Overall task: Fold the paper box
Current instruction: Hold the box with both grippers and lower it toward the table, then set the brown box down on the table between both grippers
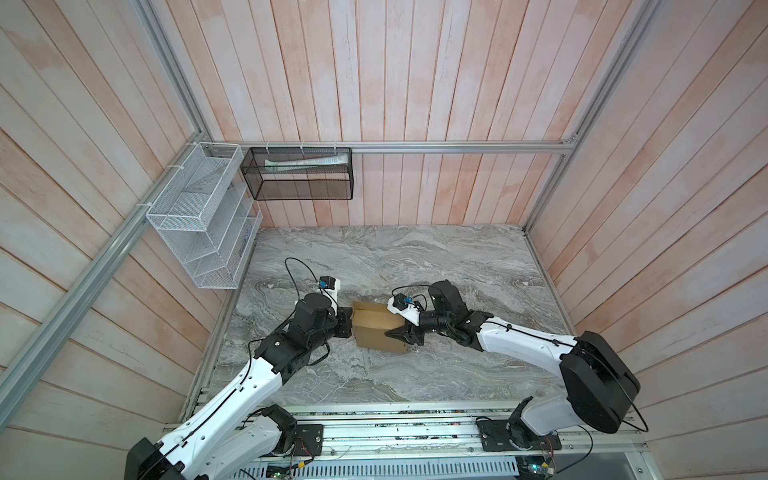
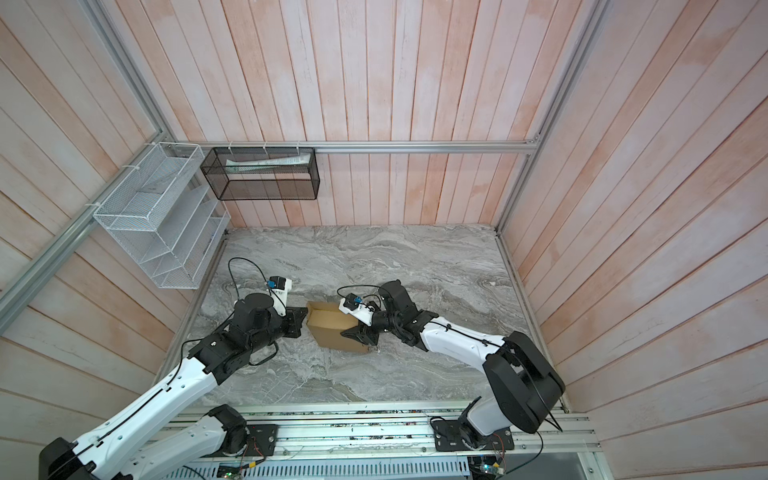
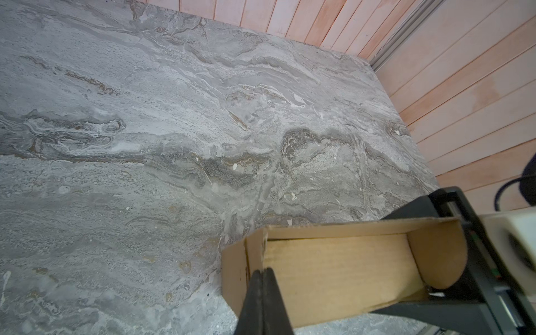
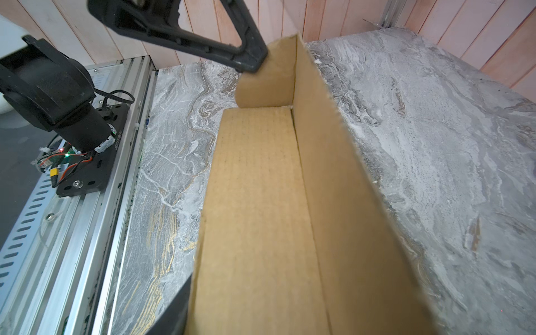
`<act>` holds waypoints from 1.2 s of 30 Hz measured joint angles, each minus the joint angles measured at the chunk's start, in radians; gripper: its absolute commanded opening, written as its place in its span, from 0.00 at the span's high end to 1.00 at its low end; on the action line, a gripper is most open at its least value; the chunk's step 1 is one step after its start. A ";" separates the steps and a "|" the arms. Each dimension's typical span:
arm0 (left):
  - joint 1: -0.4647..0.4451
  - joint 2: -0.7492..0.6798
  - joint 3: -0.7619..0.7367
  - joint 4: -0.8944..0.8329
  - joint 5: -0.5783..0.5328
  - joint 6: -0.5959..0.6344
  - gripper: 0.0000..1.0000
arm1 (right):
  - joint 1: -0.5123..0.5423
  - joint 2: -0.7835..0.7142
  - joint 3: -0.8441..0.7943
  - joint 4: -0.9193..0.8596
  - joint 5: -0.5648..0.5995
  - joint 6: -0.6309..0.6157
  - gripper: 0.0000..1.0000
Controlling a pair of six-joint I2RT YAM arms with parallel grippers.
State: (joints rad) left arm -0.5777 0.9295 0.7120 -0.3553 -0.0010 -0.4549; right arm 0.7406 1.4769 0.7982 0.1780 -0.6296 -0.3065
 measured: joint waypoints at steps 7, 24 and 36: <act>-0.036 -0.010 -0.032 0.042 -0.053 -0.006 1.00 | -0.007 0.000 -0.016 0.024 -0.005 0.000 0.75; -0.071 -0.018 -0.068 0.066 -0.093 -0.022 1.00 | -0.010 -0.033 -0.048 0.043 0.003 -0.032 0.35; -0.085 0.002 -0.077 0.064 -0.098 -0.037 1.00 | -0.010 -0.097 -0.070 0.056 0.004 -0.058 0.26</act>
State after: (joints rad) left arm -0.6624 0.9310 0.6353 -0.2909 -0.0994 -0.4923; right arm 0.7303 1.3796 0.7280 0.2337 -0.6254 -0.3641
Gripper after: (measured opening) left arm 0.044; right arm 0.735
